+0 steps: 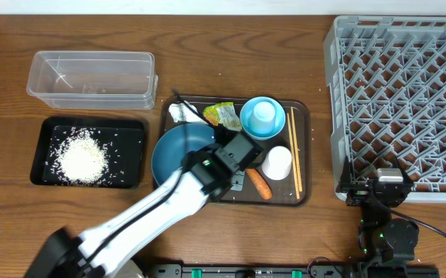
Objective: Sort waste into correct bins and load items into the dishwasher rack
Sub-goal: 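Grasp the carrot on the brown tray with the left gripper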
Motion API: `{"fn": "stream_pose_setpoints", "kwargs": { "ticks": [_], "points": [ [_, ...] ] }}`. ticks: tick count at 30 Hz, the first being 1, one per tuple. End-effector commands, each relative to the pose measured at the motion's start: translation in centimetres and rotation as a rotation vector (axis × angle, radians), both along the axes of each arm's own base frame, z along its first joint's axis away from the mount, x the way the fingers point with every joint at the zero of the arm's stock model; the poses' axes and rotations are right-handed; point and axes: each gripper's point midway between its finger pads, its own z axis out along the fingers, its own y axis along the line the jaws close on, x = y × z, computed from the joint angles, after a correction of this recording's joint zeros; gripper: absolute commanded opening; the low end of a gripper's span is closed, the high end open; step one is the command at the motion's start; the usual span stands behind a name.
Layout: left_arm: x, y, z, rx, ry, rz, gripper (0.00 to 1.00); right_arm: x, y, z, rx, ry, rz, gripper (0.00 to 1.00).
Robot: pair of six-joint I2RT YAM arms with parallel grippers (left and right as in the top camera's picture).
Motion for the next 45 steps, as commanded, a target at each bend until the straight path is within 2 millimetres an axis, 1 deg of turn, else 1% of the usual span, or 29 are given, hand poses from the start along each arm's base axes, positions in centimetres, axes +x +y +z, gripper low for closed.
{"fn": "stream_pose_setpoints", "kwargs": {
  "ticks": [1, 3, 5, 9, 10, 11, 12, 14, 16, 17, 19, 20, 23, 27, 31, 33, 35, 37, 40, 43, 45],
  "points": [
    [0.0, 0.1, 3.7, -0.074, -0.066, 0.018, 0.62, 0.0, 0.5, -0.1, -0.011, 0.004, 0.018, 0.99],
    [-0.4, 0.6, 4.9, -0.095, -0.081, 0.024, 0.78, 0.0, 0.5, -0.1, -0.01, 0.004, 0.018, 0.99],
    [-0.8, 1.0, 5.3, -0.096, -0.083, 0.024, 0.91, 0.0, 0.5, -0.1, -0.01, 0.004, 0.018, 0.99],
    [-1.5, 1.9, 5.9, -0.086, -0.083, 0.026, 0.95, 0.0, 0.5, -0.1, -0.01, 0.004, 0.018, 0.99],
    [-1.4, 2.5, 6.1, -0.069, -0.097, 0.039, 0.97, 0.0, 0.5, -0.1, -0.01, 0.004, 0.018, 0.99],
    [-1.2, 3.4, 6.4, -0.039, -0.121, 0.061, 0.98, 0.0, 0.5, -0.1, -0.01, 0.004, 0.018, 0.99],
    [-0.8, 4.8, 6.7, -0.003, -0.152, 0.114, 0.98, 0.0, 0.5, -0.1, -0.01, 0.004, 0.018, 0.99],
    [-0.3, 7.8, 7.5, 0.04, -0.203, 0.266, 0.98, 0.0, 0.5, -0.1, -0.01, 0.004, 0.018, 0.99],
    [-0.3, 10.5, 8.0, 0.048, -0.221, 0.412, 0.98, 0.0, 0.5, -0.1, -0.01, 0.004, 0.018, 0.99],
    [-0.5, 11.6, 8.1, 0.038, -0.215, 0.471, 0.98, 0.0, 0.5, -0.1, -0.01, 0.004, 0.018, 0.99],
    [-1.1, 12.5, 8.0, 0.008, -0.185, 0.548, 0.99, 0.0, 0.5, -0.1, -0.011, 0.004, 0.018, 0.99],
    [-1.3, 12.5, 7.8, -0.015, -0.161, 0.565, 0.99, 0.0, 0.5, -0.1, -0.011, 0.004, 0.018, 0.99],
    [-2.0, 11.8, 7.2, -0.049, -0.095, 0.55, 0.99, 0.0, 0.5, -0.1, -0.011, 0.004, 0.018, 0.99],
    [-3.9, 8.8, 6.0, -0.161, 0.081, 0.484, 1.0, 0.0, 0.5, -0.1, -0.01, 0.004, 0.018, 0.99],
    [-5.2, 7.0, 5.6, -0.229, 0.186, 0.443, 1.0, 0.0, 0.5, -0.1, -0.01, 0.004, 0.018, 0.99],
    [-6.3, 5.1, 5.8, -0.314, 0.274, 0.4, 1.0, 0.0, 0.5, -0.1, -0.011, 0.004, 0.018, 0.99],
    [-6.8, 3.1, 6.3, -0.4, 0.331, 0.351, 1.0, 0.0, 0.5, -0.1, -0.01, 0.004, 0.018, 0.99],
    [-7.0, 0.9, 6.8, -0.475, 0.366, 0.319, 1.0, 0.0, 0.5, -0.1, -0.01, 0.004, 0.018, 0.99],
    [-6.9, -1.1, 6.6, -0.52, 0.4, 0.4, 0.99, 0.0, 0.5, -0.1, -0.011, 0.004, 0.018, 0.99],
    [-6.5, -3.4, 5.7, -0.541, 0.422, 0.448, 0.99, 0.0, 0.5, -0.1, -0.01, 0.004, 0.018, 0.99],
    [-6.2, -4.0, 4.6, -0.518, 0.419, 0.5, 0.98, 0.0, 0.5, -0.1, -0.011, 0.004, 0.018, 0.99]
  ]
}}
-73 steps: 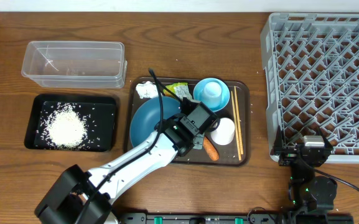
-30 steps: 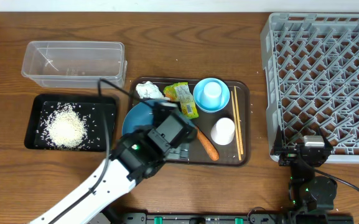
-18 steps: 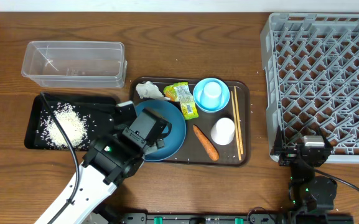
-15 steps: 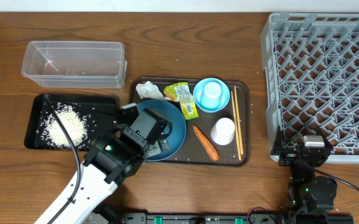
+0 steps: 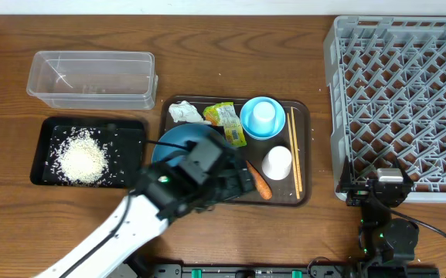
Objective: Sort waste into correct bins and load items into the dishwasher rack
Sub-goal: 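Grasp the carrot on the brown tray with the left gripper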
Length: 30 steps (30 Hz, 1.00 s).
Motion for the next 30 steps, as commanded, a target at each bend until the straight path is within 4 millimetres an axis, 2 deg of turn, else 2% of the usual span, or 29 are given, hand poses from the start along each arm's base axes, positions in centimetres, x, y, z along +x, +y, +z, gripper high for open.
{"fn": "stream_pose_setpoints", "kwargs": {
  "ticks": [1, 8, 15, 23, 30],
  "points": [
    [0.1, -1.5, -1.7, 0.025, 0.1, 0.143, 0.98, 0.0, 0.5, -0.1, -0.01, 0.004, 0.018, 0.99],
    [1.0, -4.4, -6.6, 0.088, 0.154, 0.181, 0.93, 0.0, 0.5, -0.1, -0.011, 0.004, 0.018, 0.99],
    [2.2, -4.8, -11.1, 0.167, 0.191, 0.263, 0.93, 0.0, 0.5, -0.1, -0.011, 0.004, 0.018, 0.99],
    [3.9, -4.0, -13.0, 0.235, 0.121, 0.315, 0.89, 0.0, 0.5, -0.1, -0.011, 0.004, 0.018, 0.99],
    [5.3, -4.6, -13.0, 0.212, 0.064, 0.332, 0.85, 0.0, 0.5, -0.1, -0.011, 0.004, 0.018, 0.99]
  ]
}}
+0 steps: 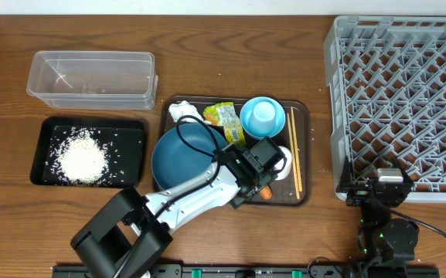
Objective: Sort waste into correct bins and load items into the dishwasher rack
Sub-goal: 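Grasp the carrot on the brown tray with the left gripper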
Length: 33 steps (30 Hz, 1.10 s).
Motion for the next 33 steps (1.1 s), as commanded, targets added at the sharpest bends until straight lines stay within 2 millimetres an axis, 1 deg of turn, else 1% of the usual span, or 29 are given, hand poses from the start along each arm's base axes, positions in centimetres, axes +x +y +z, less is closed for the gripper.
{"fn": "stream_pose_setpoints", "kwargs": {
  "ticks": [1, 7, 11, 13, 16, 21, 25, 29, 33],
  "points": [
    [1.2, -0.2, 0.1, 0.011, -0.047, 0.022, 0.85, 0.0, 0.5, -0.1, -0.011, 0.004, 0.018, 0.99],
    [1.5, -0.3, -0.8, 0.024, -0.049, 0.026, 0.84, 0.0, 0.5, -0.1, -0.01, 0.004, 0.018, 0.99],
    [1.8, 0.0, -0.8, 0.039, -0.064, 0.033, 0.83, 0.0, 0.5, -0.1, -0.01, 0.004, 0.018, 0.99],
    [1.8, 0.0, -0.9, 0.04, -0.064, 0.032, 0.8, 0.0, 0.5, -0.1, -0.01, 0.004, 0.018, 0.99],
    [1.5, -0.1, -1.3, 0.05, -0.056, 0.024, 0.8, 0.0, 0.5, -0.1, -0.011, 0.004, 0.018, 0.99],
    [1.0, -0.3, -1.6, 0.059, -0.05, 0.01, 0.73, 0.0, 0.5, -0.1, -0.01, 0.004, 0.018, 0.99],
    [1.2, -0.1, -1.6, 0.068, -0.061, 0.015, 0.63, 0.0, 0.5, -0.1, -0.011, 0.004, 0.018, 0.99],
    [1.5, 0.2, -1.6, 0.086, -0.08, 0.006, 0.61, 0.0, 0.5, -0.1, -0.01, 0.004, 0.018, 0.99],
    [1.6, 0.4, -1.7, 0.096, -0.082, 0.008, 0.54, 0.0, 0.5, -0.1, -0.01, 0.004, 0.018, 0.99]
  ]
}}
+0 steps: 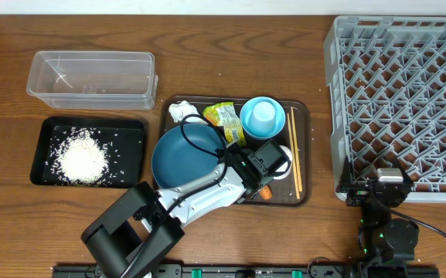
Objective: Sort waste into correct bins and load items into the dishwasher rack
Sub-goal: 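Grasp the carrot on the brown tray with the left gripper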
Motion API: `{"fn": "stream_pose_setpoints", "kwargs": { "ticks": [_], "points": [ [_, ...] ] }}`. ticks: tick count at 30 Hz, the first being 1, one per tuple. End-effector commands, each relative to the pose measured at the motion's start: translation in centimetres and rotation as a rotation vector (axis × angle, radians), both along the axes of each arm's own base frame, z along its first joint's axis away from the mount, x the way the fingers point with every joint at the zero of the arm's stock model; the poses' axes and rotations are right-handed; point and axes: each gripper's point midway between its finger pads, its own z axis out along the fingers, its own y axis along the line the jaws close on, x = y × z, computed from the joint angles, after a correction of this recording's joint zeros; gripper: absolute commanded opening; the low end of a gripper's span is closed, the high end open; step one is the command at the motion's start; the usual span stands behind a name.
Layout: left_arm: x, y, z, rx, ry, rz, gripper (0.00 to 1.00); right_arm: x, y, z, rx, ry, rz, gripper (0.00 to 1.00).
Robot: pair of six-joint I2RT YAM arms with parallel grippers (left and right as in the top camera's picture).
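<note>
The brown tray (171,105) holds a blue bowl (178,154), a blue cup (263,117), a white egg-shaped object (286,157), wooden chopsticks (295,147), an orange carrot (265,194), a green wrapper (226,117) and crumpled white tissue (180,113). My left gripper (267,171) is low over the carrot's upper end, beside the white object, and hides most of the carrot. Its body covers its fingers. My right gripper (380,185) rests at the near corner of the grey dishwasher rack (400,93), its fingers too small to read.
A clear plastic container (91,79) stands at the back left. In front of it lies a black tray (45,154) with a heap of rice. The left arm stretches from the table's front edge across the bowl's near side.
The left gripper has stayed over the carrot, shifted only slightly. The arm's near links have moved a little to the right. The tray items and the right arm are unchanged.
The left gripper first stood over the tray between the bowl and the white object, the carrot lying in full view. Then it was drawn back over the bowl's near side. After that it covered the carrot's upper end, where it remains now.
</note>
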Motion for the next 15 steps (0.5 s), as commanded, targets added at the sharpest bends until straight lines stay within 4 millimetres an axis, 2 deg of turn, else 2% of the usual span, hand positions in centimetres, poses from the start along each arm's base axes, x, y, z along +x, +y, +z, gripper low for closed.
{"fn": "stream_pose_setpoints", "kwargs": {
  "ticks": [1, 7, 15],
  "points": [
    [0.62, 0.15, -0.29, 0.031, -0.021, 0.003, 0.52, 0.0, 0.48, -0.11, -0.01, 0.004, 0.018, 0.99],
    [0.87, 0.45, -0.49, 0.049, -0.033, 0.01, 0.5, 0.0, 0.48, -0.11, -0.01, 0.004, 0.018, 0.99],
    [1.47, -0.32, -0.68, 0.02, -0.052, 0.021, 0.49, 0.0, 0.48, -0.11, -0.011, 0.004, 0.018, 0.99]
  ]
}}
